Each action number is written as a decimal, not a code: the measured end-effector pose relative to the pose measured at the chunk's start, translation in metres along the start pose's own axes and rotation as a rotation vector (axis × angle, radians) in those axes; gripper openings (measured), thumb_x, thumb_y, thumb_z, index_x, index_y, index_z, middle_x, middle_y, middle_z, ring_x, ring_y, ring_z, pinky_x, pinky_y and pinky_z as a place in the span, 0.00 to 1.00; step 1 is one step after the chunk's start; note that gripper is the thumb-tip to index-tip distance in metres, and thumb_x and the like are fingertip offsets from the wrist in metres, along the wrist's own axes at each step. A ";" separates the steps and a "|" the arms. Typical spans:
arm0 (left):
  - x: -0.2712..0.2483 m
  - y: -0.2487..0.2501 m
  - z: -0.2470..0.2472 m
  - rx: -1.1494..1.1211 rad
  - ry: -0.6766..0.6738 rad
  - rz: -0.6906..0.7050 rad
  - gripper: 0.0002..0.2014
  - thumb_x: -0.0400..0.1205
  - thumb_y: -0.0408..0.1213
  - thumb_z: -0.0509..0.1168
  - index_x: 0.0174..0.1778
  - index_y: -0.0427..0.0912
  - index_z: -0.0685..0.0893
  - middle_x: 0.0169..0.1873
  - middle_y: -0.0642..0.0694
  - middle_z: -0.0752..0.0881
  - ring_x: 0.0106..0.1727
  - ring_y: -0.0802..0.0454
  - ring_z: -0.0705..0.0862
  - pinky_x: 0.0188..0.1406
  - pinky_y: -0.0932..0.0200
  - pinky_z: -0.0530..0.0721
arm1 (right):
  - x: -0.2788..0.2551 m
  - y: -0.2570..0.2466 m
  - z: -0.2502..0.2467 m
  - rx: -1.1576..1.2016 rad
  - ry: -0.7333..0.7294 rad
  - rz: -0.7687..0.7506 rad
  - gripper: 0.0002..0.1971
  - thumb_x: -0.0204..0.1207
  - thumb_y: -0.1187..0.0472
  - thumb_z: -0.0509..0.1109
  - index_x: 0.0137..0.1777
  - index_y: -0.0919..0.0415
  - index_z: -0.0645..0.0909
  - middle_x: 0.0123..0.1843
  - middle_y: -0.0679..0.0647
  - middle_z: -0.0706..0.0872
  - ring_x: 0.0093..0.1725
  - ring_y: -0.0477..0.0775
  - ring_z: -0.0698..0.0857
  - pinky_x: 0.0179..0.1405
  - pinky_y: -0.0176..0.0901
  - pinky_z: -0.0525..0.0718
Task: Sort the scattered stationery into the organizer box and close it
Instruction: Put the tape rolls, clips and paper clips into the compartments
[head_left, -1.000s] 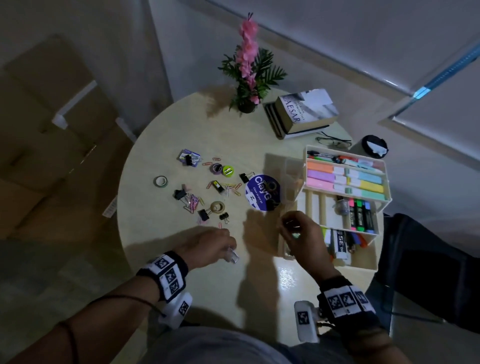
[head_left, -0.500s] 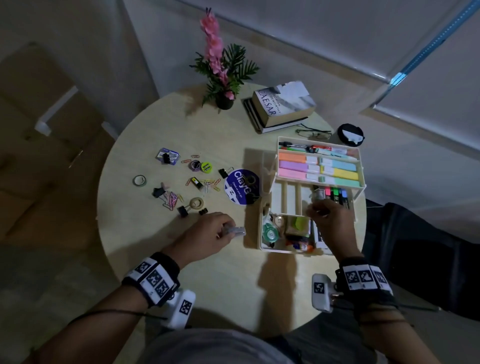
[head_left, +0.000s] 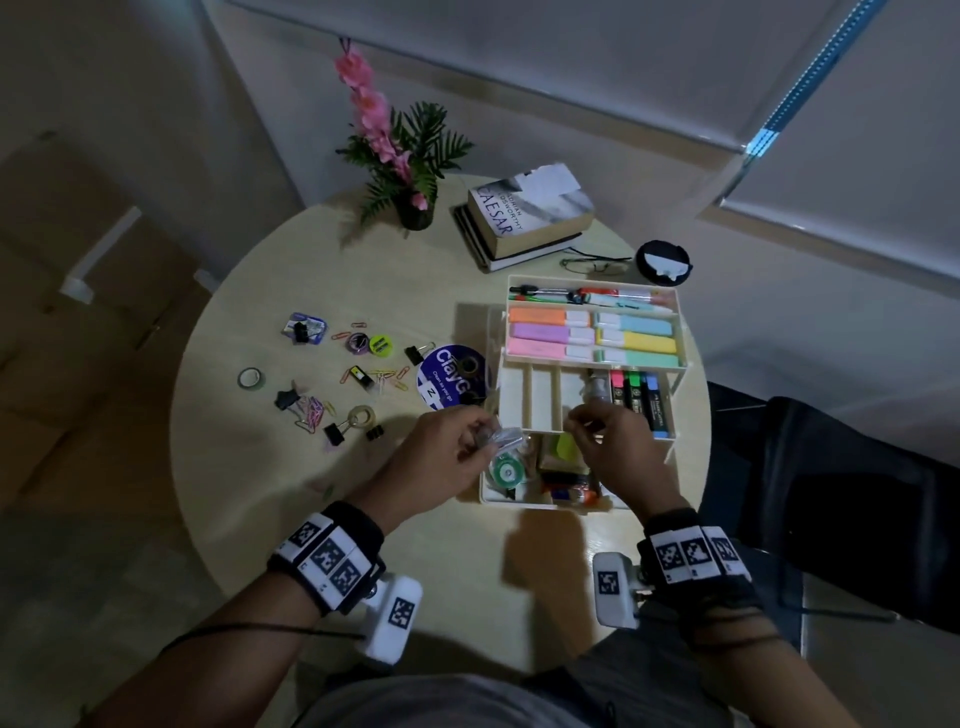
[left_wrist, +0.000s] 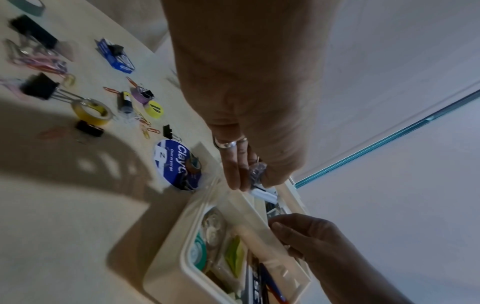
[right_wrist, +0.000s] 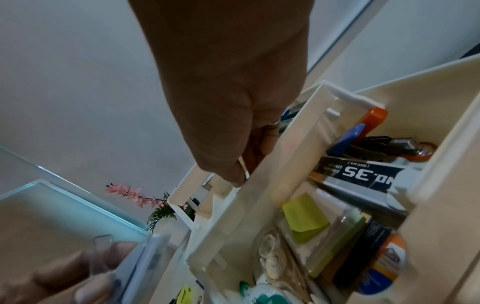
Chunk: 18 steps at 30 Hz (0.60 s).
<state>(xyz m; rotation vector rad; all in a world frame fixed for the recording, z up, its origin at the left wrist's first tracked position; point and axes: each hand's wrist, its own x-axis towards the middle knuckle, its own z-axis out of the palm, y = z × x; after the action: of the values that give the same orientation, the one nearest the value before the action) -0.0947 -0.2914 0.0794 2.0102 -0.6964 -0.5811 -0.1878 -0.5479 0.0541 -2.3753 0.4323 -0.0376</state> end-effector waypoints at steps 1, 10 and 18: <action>0.004 0.004 0.004 -0.009 0.001 0.000 0.08 0.84 0.35 0.75 0.57 0.48 0.87 0.44 0.56 0.89 0.43 0.58 0.89 0.39 0.62 0.89 | 0.001 0.000 -0.001 -0.001 -0.014 -0.013 0.04 0.83 0.66 0.76 0.52 0.59 0.92 0.45 0.49 0.93 0.41 0.42 0.88 0.42 0.27 0.82; 0.020 0.026 0.060 -0.098 -0.107 -0.025 0.09 0.81 0.35 0.78 0.56 0.47 0.90 0.36 0.63 0.87 0.36 0.64 0.85 0.40 0.59 0.88 | -0.034 0.049 -0.056 0.155 0.134 0.083 0.07 0.85 0.65 0.73 0.56 0.55 0.92 0.43 0.47 0.92 0.40 0.42 0.89 0.39 0.30 0.82; 0.054 0.059 0.153 0.142 -0.292 0.076 0.10 0.83 0.41 0.76 0.59 0.46 0.90 0.45 0.53 0.89 0.44 0.58 0.85 0.39 0.62 0.81 | -0.089 0.097 -0.087 0.166 0.143 0.136 0.12 0.83 0.67 0.76 0.51 0.45 0.90 0.42 0.44 0.93 0.42 0.48 0.92 0.44 0.52 0.91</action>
<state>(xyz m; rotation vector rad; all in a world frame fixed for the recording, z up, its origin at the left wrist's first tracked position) -0.1675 -0.4450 0.0496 2.0386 -1.0100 -0.8091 -0.3129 -0.6431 0.0632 -2.1825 0.6334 -0.1744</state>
